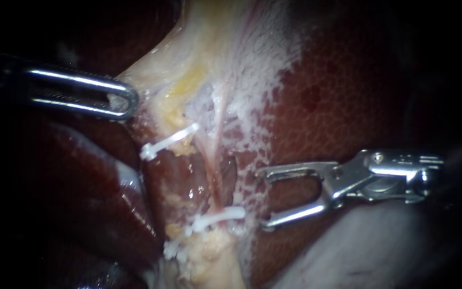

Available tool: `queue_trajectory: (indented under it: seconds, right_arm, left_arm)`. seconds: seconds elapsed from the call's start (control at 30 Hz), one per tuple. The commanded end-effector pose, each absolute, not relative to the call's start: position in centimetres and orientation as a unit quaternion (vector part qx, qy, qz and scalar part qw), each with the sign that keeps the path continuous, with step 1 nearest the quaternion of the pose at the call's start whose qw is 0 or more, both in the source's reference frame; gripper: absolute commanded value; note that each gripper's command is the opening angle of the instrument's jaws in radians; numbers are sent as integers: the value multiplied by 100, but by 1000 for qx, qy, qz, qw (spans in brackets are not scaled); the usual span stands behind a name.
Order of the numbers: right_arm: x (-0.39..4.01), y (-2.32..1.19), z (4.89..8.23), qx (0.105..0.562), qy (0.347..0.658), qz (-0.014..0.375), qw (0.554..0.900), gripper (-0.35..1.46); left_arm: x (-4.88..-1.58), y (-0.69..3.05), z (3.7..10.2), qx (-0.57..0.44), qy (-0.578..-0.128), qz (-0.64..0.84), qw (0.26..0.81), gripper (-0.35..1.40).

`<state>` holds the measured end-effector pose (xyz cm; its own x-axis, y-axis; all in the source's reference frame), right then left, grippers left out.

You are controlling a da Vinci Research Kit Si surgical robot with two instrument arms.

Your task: Going back first clip right tube

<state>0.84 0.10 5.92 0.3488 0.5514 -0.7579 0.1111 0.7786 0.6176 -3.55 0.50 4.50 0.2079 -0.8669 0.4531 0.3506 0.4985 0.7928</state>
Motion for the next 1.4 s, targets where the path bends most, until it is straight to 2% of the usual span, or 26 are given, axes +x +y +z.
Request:
queue_trajectory:
  seconds: [0.03, 0.27, 0.6, 1.03, 1.4]
  right_arm:
    - [81, 14, 588, 297, 553, 141, 765, 60]
    - [67, 29, 573, 292, 557, 131, 767, 60]
    - [67, 26, 567, 293, 557, 131, 766, 60]
    - [65, 27, 559, 293, 557, 129, 766, 60]
    - [60, 33, 548, 291, 558, 127, 766, 60]
  left_arm:
    - [-354, 51, 451, 275, -470, -418, 727, -35]
    - [-348, 56, 466, 272, -470, -419, 728, -35]
    - [-349, 53, 485, 269, -472, -418, 728, -35]
    - [-384, 22, 550, 289, -445, -418, 737, -33]
    - [-401, 10, 565, 300, -438, -411, 741, -33]
